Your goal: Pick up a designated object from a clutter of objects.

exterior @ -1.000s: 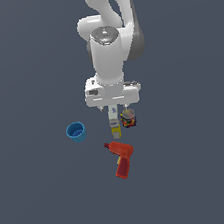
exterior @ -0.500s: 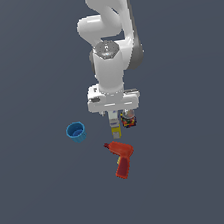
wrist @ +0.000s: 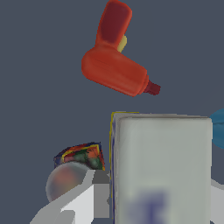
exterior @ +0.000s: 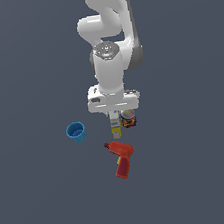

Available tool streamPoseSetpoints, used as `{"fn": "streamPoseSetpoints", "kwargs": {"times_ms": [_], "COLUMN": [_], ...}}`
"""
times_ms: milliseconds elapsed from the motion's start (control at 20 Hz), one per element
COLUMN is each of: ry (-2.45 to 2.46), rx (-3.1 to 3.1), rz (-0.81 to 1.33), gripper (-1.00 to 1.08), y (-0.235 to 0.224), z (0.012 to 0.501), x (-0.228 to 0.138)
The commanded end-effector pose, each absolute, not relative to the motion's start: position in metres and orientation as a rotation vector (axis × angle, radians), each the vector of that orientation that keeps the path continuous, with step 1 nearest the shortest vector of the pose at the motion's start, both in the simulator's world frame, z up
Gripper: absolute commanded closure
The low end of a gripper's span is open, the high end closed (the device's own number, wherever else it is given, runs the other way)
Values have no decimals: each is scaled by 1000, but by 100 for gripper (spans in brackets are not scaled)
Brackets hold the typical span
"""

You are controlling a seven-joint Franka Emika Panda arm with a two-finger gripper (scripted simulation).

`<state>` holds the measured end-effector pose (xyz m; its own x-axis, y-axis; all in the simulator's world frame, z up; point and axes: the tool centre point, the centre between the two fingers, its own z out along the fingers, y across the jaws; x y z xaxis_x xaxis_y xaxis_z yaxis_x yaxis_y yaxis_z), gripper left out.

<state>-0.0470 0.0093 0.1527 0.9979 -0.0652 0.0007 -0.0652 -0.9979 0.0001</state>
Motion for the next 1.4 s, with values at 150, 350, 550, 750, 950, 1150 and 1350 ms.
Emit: {"fn": "streamPoseSetpoints", "kwargs": {"times_ms": [150,350,550,750,950,1150,1350], "ry": [-103,-103,-103,-103,-103,-103,-103], "rx": [3140,3140,3140,3139,3139,3139,3139], "rz": [1,1,1,1,1,1,1], "gripper": [108,108,108,108,108,108,108], "y": [10,14,23,37,55,75,97], "z": [154,160,174,196,223,255,288], "x": [-47,-44,-39,-31,-20,-8,5]}}
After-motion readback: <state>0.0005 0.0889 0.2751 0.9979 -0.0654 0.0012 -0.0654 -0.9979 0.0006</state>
